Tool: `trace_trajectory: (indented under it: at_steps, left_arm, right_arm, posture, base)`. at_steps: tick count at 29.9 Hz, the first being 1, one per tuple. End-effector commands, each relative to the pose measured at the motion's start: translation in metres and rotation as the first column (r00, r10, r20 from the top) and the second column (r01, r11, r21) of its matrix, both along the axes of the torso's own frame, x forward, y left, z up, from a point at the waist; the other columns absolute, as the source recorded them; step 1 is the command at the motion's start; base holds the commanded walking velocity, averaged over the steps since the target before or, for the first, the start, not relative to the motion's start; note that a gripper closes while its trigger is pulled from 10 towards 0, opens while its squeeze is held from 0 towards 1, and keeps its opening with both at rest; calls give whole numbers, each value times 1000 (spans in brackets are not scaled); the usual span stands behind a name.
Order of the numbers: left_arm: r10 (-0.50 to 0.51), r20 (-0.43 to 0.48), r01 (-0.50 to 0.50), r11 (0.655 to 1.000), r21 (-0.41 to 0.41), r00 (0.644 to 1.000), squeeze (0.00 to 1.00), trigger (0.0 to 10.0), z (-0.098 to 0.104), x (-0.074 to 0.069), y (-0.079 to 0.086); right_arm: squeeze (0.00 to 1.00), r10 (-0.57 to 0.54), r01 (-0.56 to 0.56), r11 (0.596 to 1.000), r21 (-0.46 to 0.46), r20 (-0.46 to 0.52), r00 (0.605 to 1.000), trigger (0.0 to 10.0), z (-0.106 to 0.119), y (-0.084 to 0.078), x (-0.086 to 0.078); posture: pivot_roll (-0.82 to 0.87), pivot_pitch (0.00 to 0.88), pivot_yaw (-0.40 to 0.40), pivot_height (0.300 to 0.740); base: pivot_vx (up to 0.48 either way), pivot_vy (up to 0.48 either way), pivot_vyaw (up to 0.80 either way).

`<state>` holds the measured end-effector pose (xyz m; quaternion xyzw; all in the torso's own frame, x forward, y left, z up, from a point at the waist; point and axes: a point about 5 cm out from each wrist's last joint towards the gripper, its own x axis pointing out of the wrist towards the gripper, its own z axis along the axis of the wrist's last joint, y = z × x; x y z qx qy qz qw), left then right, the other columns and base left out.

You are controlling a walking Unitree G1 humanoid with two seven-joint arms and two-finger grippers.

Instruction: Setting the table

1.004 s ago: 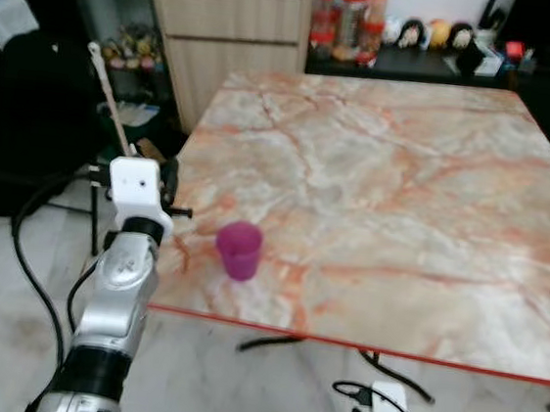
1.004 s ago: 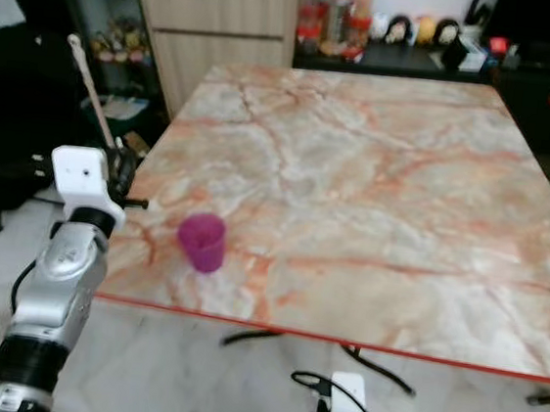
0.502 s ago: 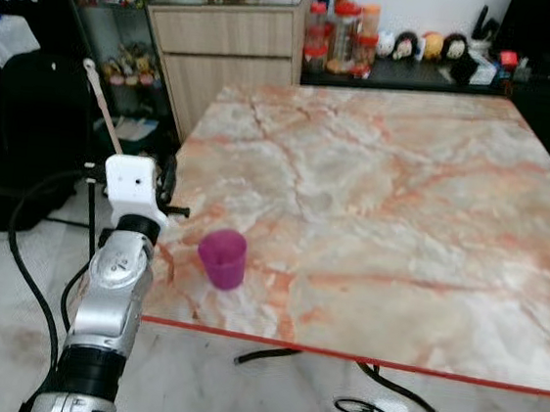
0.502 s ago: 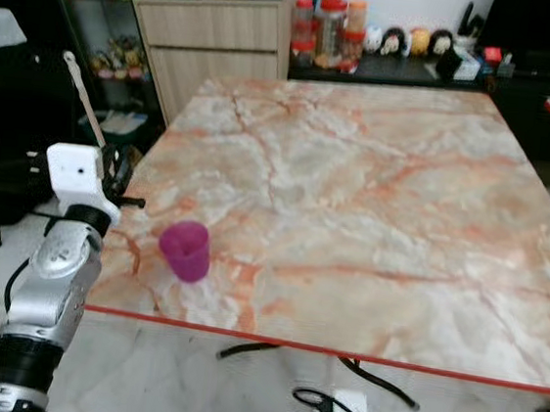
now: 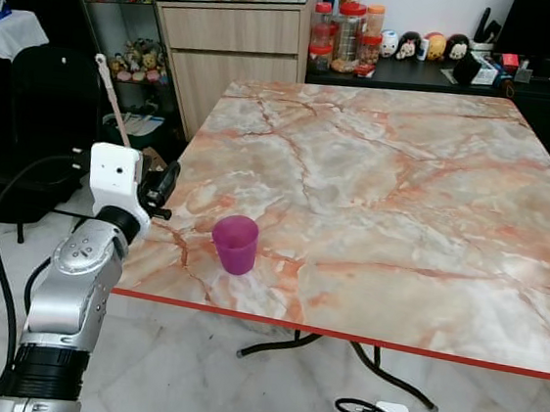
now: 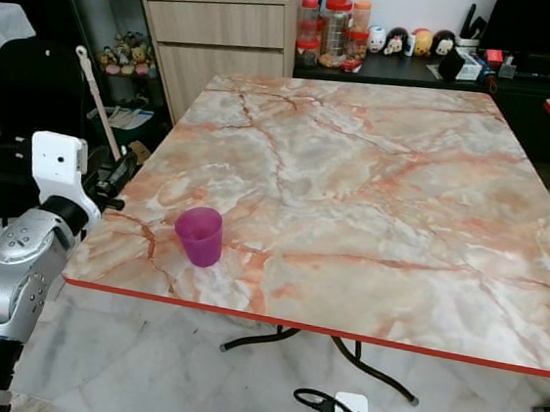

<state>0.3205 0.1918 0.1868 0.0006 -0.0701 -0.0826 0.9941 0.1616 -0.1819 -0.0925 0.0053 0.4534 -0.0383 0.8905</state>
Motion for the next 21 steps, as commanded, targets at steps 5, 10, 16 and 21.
trace_trajectory:
  at_steps: [5, 10, 16, 21]
  left_arm:
    - [-104, -35, 106, 991, 77, 994, 1000, 10000, -3, 1, -12]
    - [-165, -90, 175, 977, 117, 982, 1000, 10000, -13, 0, -18]
    - [-323, -144, 347, 917, 199, 935, 0, 10000, -8, 6, -24]
    - [-390, -198, 434, 852, 294, 899, 0, 10000, -6, 13, -24]
  right_arm:
    - [0, -14, 14, 1000, 8, 3, 1000, 10000, 1, 2, 3]
    - [0, 3, -3, 1000, 6, -5, 1000, 10000, 0, 4, 2]
    - [0, -5, 5, 1000, 15, 11, 1000, 10000, 2, 9, 8]
    - [0, -7, 7, 1000, 17, 14, 1000, 10000, 3, 10, 9]
  posture:
    - [113, 0, 106, 712]
    - [115, 0, 111, 712]
    - [108, 0, 121, 712]
    - [108, 0, 125, 712]
  base:
    - [0, 0, 0]
    - [0, 0, 0]
    - [0, 0, 0]
    - [0, 0, 0]
